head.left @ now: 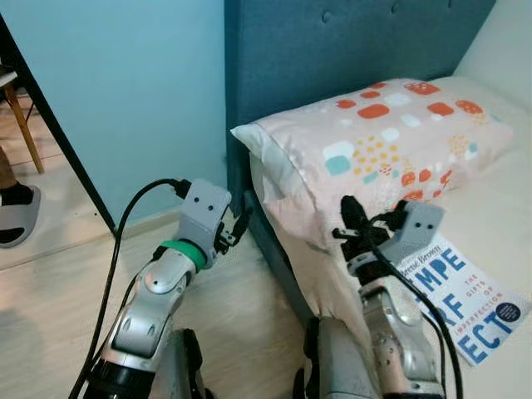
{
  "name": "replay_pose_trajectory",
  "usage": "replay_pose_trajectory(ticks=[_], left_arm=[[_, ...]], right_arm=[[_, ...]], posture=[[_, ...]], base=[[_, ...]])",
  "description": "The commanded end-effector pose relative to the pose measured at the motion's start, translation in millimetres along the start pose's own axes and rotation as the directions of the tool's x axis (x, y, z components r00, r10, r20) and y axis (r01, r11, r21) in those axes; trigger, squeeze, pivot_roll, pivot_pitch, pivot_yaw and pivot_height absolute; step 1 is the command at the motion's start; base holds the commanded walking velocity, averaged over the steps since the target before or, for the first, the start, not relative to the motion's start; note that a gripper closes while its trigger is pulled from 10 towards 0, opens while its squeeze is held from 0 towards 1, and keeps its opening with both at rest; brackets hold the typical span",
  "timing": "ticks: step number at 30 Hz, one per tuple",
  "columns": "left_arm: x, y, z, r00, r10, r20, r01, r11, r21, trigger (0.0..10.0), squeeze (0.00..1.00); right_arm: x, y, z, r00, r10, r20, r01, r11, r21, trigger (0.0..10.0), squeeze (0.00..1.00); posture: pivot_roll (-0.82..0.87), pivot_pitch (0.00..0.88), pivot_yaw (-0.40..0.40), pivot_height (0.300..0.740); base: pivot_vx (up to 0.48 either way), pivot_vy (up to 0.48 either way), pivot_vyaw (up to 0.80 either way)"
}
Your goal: Clean up the room
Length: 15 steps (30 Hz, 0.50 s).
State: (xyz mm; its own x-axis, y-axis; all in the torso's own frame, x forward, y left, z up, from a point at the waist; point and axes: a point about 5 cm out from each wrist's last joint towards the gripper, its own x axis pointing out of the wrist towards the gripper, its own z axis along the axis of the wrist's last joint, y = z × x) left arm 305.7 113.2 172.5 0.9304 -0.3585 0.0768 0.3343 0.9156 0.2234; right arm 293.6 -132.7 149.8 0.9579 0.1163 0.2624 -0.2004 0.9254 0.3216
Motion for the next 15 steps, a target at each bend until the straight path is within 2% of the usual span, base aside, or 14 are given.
replay_pose_trajectory(ticks=[1,15], left_arm=[[0.9,-0.5,-6,1.0,0.015,-0.019,-0.015,1.0,0.003,10.0,0.0],[13.6,-7.9,-3,0.999,0.033,-0.008,-0.033,0.999,-0.01,10.0,0.0]], right_arm=[[-1.9,-0.3,-5,1.0,-0.012,-0.009,0.012,1.0,0.004,10.0,0.0],[-1.6,-5.9,-10,1.0,-0.026,-0.008,0.026,1.0,-0.012,10.0,0.0]], posture=[[0.03,0.07,-0.015,0.616],[0.02,0.079,-0.012,0.66]], base=[[0.0,0.0,0.0],[0.0,0.0,0.0]])
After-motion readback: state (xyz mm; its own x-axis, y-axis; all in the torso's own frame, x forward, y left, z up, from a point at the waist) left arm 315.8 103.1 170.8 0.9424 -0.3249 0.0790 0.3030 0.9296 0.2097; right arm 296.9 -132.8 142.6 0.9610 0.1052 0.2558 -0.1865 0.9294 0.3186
